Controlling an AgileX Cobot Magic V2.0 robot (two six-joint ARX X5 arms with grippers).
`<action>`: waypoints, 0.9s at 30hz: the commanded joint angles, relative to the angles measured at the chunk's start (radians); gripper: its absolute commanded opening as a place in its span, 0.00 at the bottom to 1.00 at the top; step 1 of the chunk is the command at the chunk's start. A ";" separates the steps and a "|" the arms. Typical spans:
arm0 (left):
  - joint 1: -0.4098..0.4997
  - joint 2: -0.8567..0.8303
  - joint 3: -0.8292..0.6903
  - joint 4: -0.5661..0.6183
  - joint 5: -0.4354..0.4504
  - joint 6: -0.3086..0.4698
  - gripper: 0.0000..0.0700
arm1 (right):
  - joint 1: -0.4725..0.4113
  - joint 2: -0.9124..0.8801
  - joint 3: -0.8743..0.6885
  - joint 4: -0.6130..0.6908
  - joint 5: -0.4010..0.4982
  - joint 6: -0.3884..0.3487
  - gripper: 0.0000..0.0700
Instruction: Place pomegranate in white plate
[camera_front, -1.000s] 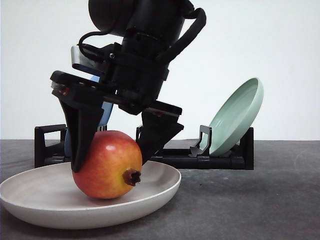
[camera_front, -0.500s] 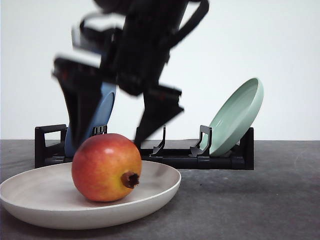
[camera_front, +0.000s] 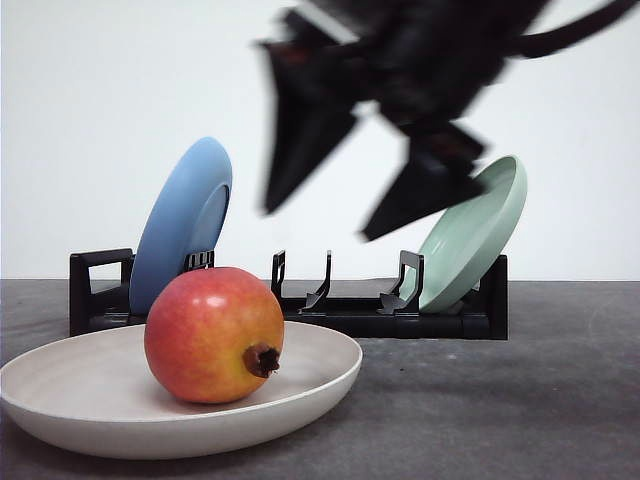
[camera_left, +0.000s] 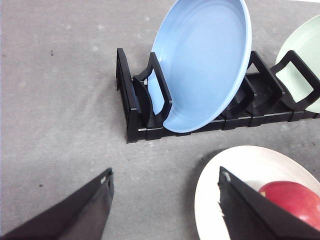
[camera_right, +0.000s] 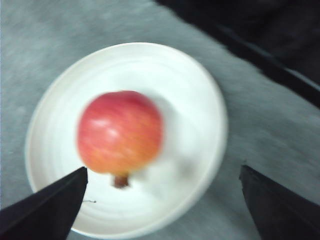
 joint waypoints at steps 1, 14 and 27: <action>-0.002 0.005 0.010 0.010 -0.003 0.000 0.56 | -0.036 -0.051 -0.027 -0.005 -0.012 -0.015 0.89; -0.002 0.005 0.010 0.010 -0.003 0.000 0.56 | -0.390 -0.381 -0.100 -0.211 -0.021 -0.110 0.89; -0.002 0.005 0.010 0.005 -0.002 0.000 0.09 | -0.467 -0.407 -0.100 -0.232 -0.004 -0.114 0.08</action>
